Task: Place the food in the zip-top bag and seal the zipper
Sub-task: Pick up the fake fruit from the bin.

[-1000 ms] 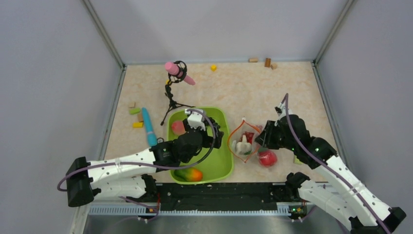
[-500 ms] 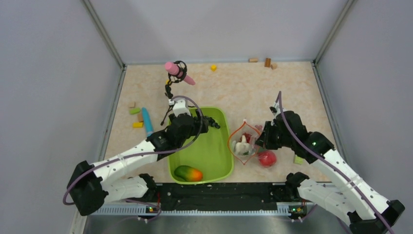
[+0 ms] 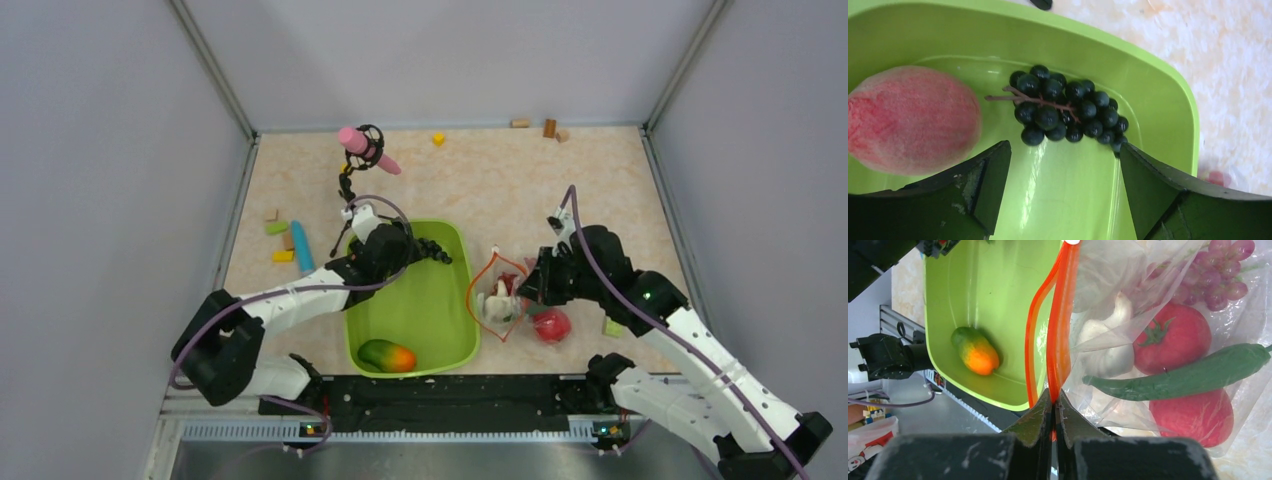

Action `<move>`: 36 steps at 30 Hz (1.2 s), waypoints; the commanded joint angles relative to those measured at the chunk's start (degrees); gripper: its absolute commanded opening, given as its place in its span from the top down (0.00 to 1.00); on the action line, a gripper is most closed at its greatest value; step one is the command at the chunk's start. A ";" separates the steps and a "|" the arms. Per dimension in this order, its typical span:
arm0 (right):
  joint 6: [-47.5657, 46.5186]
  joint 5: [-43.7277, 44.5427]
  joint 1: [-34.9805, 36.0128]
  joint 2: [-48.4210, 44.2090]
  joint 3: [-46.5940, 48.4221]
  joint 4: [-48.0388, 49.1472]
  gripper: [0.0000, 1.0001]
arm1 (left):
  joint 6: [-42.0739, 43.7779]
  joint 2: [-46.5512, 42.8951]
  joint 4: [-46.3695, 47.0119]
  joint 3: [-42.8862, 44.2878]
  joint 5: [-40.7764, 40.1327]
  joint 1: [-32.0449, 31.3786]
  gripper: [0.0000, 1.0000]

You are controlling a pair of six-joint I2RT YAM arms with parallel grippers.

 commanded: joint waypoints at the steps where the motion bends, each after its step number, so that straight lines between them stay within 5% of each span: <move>1: -1.98 -1.19 0.49 -0.43 3.12 2.49 1.00 | -6.82 3.91 9.12 -1.47 -1.30 2.65 0.17; 8: -2.62 -0.93 0.50 -0.61 2.64 2.92 1.00 | -9.28 12.73 8.05 3.04 -0.85 3.98 0.38; 16: -2.93 -0.01 0.53 -1.15 2.24 2.89 1.00 | -8.12 10.01 11.00 0.21 2.10 4.09 1.00; 30: -2.65 0.09 0.48 -4.92 1.14 3.59 1.00 | 2.30 -13.11 16.15 -8.30 12.08 2.15 1.00; 36: -1.04 0.16 0.50 -5.03 1.14 4.98 1.00 | 9.96 -25.80 27.76 -12.52 35.71 1.83 1.00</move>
